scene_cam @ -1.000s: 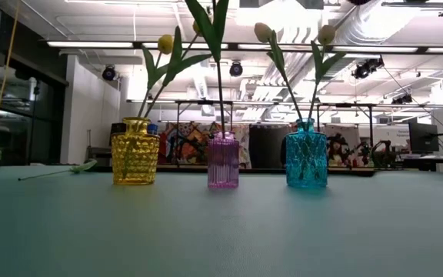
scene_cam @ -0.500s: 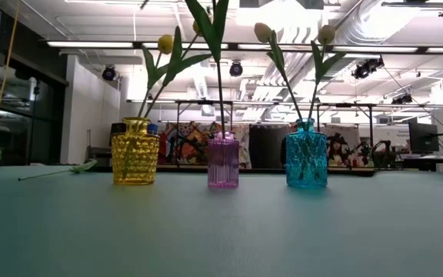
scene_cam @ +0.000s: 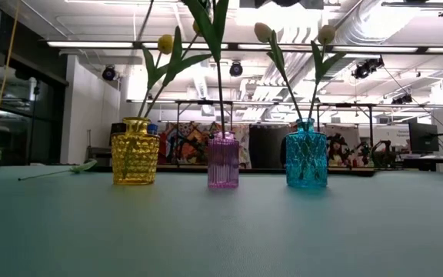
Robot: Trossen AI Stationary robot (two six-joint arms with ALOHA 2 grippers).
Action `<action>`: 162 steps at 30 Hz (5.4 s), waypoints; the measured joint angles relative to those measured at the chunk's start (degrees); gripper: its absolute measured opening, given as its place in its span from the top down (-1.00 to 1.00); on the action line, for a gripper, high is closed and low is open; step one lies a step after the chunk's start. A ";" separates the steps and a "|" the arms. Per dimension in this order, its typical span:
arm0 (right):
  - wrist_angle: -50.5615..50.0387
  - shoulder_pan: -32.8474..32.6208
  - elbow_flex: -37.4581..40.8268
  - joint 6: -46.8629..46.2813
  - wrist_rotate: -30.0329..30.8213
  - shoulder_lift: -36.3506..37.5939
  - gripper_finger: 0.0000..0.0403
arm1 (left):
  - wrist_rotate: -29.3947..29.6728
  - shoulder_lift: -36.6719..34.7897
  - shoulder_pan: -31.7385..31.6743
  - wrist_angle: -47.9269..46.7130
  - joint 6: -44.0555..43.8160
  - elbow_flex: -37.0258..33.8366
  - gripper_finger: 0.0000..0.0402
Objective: Sort flowers into vase by color
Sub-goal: Put the yellow tulip into the yellow flower vase, then put the top black tulip into the purple flower vase
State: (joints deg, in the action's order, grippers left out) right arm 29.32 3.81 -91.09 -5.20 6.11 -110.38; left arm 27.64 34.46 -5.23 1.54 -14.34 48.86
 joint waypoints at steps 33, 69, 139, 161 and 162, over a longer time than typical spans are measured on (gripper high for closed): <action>-4.16 -1.70 0.09 6.76 5.77 -4.93 1.00 | 0.07 0.00 0.04 0.00 1.50 0.00 -0.42; -40.79 -1.04 -18.84 5.67 4.15 -4.38 -0.52 | 0.04 -0.02 0.02 0.02 1.52 0.00 -0.42; -69.93 10.04 -19.26 -1.49 5.31 22.09 -0.52 | -10.91 35.30 -45.49 -51.49 -18.60 15.62 -0.42; -76.96 10.04 -19.23 -3.55 4.41 22.09 -0.52 | -6.80 52.42 -50.30 -44.83 -27.76 4.31 -0.42; -77.05 10.04 -19.23 -3.55 4.41 22.09 -0.52 | -5.59 53.12 -49.96 -44.69 -28.52 4.32 -0.42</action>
State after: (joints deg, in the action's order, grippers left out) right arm -47.73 13.85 -110.32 -8.75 10.52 -88.29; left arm 22.05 87.58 -55.19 -43.15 -42.87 53.19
